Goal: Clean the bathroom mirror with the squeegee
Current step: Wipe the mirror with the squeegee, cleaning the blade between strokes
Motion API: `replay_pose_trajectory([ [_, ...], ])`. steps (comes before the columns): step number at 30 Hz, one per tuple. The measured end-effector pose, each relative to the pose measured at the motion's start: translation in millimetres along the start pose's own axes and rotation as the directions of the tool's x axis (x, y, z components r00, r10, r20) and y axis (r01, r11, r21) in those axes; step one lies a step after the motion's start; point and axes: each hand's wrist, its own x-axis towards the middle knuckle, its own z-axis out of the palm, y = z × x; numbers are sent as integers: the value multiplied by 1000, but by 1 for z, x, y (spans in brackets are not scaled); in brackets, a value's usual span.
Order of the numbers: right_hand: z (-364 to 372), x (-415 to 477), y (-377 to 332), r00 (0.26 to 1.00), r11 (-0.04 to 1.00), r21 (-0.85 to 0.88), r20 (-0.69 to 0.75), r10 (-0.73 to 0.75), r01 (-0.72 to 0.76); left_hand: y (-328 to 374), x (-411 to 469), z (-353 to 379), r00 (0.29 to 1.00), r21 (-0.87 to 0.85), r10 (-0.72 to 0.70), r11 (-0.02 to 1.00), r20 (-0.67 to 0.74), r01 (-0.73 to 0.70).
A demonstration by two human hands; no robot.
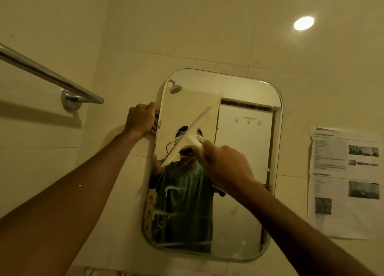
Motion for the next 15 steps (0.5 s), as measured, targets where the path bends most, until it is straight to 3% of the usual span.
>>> replay_pose_trajectory([
  [3,7,31,-22,977,960,-183,56,-205,212,2,-2,-5,997,-64,-35,997,70,40],
  [5,15,39,-25,970,944,-223,73,-233,243,2,-2,-6,994,-109,-55,992,95,65],
  [11,27,23,12,993,985,-157,106,-51,68,1,-5,-2,997,-105,-24,994,79,32],
  [15,-7,-26,65,982,953,-302,172,82,-27,-4,-5,0,999,-51,5,999,35,-3],
])
